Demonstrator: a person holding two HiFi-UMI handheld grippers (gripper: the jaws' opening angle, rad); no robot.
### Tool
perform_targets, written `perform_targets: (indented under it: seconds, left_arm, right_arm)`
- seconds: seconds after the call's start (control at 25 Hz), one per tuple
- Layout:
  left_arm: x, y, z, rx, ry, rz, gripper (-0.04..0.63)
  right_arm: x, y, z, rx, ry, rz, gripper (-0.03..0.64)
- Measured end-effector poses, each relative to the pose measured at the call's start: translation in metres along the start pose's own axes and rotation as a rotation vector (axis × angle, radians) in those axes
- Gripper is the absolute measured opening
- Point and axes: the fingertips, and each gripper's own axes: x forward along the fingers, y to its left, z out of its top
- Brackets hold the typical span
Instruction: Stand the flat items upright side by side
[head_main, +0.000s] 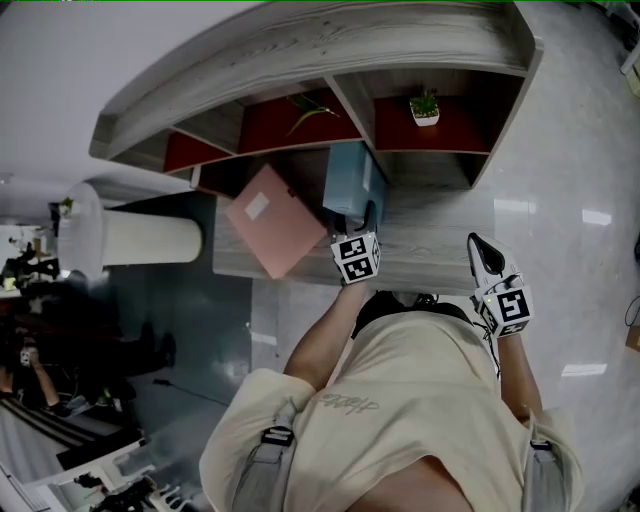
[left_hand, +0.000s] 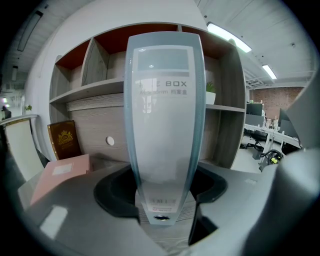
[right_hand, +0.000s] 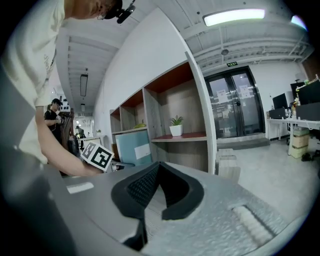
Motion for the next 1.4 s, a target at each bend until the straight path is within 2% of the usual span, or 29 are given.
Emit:
perform_targets:
  seconds: [0.36, 0.6, 0.88, 1.04, 1.4]
  left_arm:
    - [0.008, -0.004, 0.003, 0.0, 0.006, -0.022, 0.31]
    - [0.004, -0.009, 0.002, 0.031, 0.01, -0.062, 0.331]
    - [-0.033, 0.005, -0.002, -0.074, 0.003, -0.077, 0.351]
    - [-0.063, 0.019, -0.004, -0.101, -0.02, -0.091, 0.353]
    - [-0.119, 0.094, -0.025, -0.216, -0.064, -0.066, 0.347]
  right_arm:
    - [-0.003, -0.021, -0.004, 0.048, -0.009, -0.038, 0.0]
    - [-0.003, -0.008, -0.009, 0.067, -0.014, 0.019, 0.001]
    - [0.012, 0.01, -0.017, 0.068, 0.01, 0.084, 0.0]
    - [0.027, 0.028, -0.025, 0.051, 0.033, 0.132, 0.001]
    - [0.064, 0.115, -0.018, -0.024, 0.044, 0.218, 0.002]
